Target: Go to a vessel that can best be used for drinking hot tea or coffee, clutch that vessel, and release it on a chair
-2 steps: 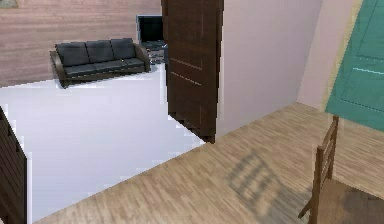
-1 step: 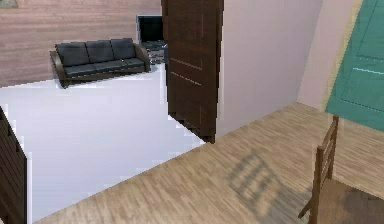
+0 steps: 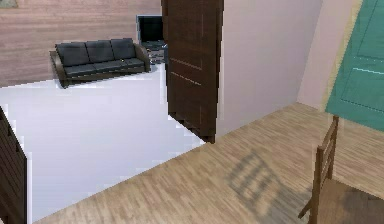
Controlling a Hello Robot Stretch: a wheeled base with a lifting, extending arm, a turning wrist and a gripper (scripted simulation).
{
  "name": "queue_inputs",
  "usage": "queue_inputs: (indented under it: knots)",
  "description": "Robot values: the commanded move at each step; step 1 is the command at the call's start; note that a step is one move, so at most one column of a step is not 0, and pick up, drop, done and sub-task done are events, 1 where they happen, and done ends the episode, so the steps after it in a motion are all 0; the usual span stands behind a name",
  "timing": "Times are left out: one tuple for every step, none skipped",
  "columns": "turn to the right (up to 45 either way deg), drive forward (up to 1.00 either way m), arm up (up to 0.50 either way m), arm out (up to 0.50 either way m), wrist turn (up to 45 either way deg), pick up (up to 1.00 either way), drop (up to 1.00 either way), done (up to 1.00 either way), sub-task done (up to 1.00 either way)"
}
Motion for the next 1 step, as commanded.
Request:
queue_inputs:
  knots:
    - [0.0, 0.00, -0.32, 0.00, 0.0, 0.00, 0.00, 0.00, 0.00]
